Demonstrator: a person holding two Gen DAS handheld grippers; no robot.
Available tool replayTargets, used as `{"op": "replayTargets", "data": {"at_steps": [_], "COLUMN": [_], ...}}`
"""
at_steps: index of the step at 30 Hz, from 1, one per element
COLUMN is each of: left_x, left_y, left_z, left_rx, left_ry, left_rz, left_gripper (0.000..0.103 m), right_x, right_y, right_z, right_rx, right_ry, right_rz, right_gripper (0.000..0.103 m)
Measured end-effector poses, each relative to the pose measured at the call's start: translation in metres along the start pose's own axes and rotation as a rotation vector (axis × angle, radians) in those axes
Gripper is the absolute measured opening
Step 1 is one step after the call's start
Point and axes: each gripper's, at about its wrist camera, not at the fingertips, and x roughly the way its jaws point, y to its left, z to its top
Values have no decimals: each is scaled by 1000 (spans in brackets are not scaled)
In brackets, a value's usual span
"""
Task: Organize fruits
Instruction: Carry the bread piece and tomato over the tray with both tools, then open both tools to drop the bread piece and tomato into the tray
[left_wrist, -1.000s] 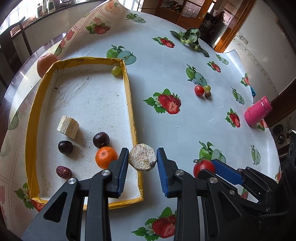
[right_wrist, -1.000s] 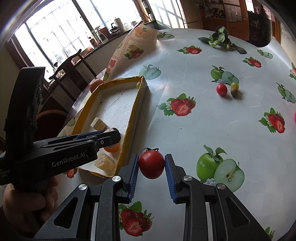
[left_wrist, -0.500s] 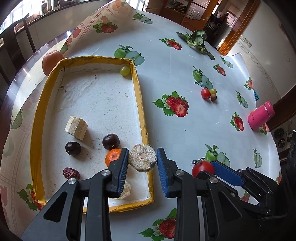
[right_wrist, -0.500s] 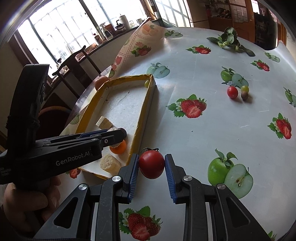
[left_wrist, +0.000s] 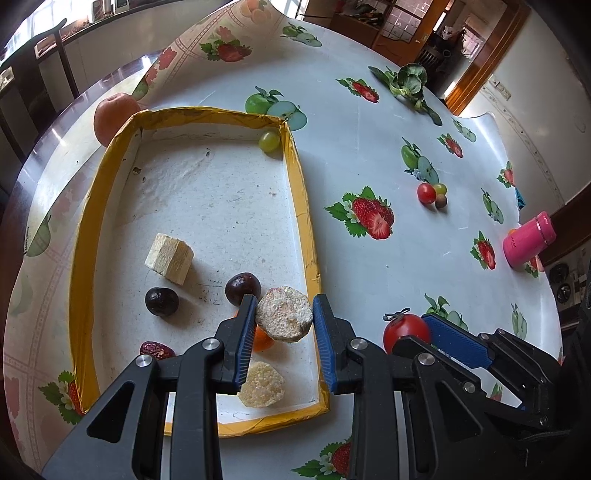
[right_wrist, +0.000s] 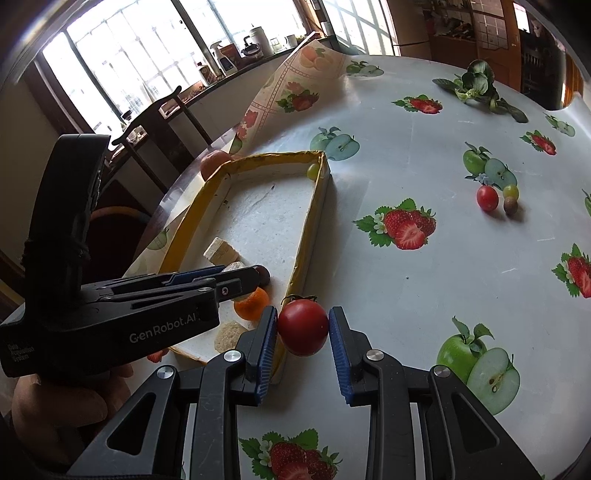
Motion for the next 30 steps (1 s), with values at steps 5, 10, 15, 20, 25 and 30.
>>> {"op": "replayTargets", "data": {"at_steps": [5, 10, 15, 20, 25, 30], "left_x": [2, 3, 4, 6, 15, 28], "left_y": [8, 20, 35, 50, 63, 71], "left_z": [5, 12, 22, 38, 55, 69], "left_rx": [-10, -29, -48, -70, -79, -82], "left_ry": [-1, -6, -12, -23, -24, -14], "left_rz": [7, 20, 35, 55, 74, 86], "left_gripper": [28, 28, 28, 28, 28, 28], "right_x": [7, 18, 32, 50, 70, 95], "right_y": [3, 9, 21, 30, 37, 38], "right_z": [8, 20, 36, 50, 58, 67], "right_rx": [-9, -16, -38, -52, -74, -75], "right_ry": [2, 1, 3, 8, 24, 49], "right_rz": [12, 22, 32, 40, 36, 25], "right_gripper": [29, 29, 29, 29, 29, 29]}}
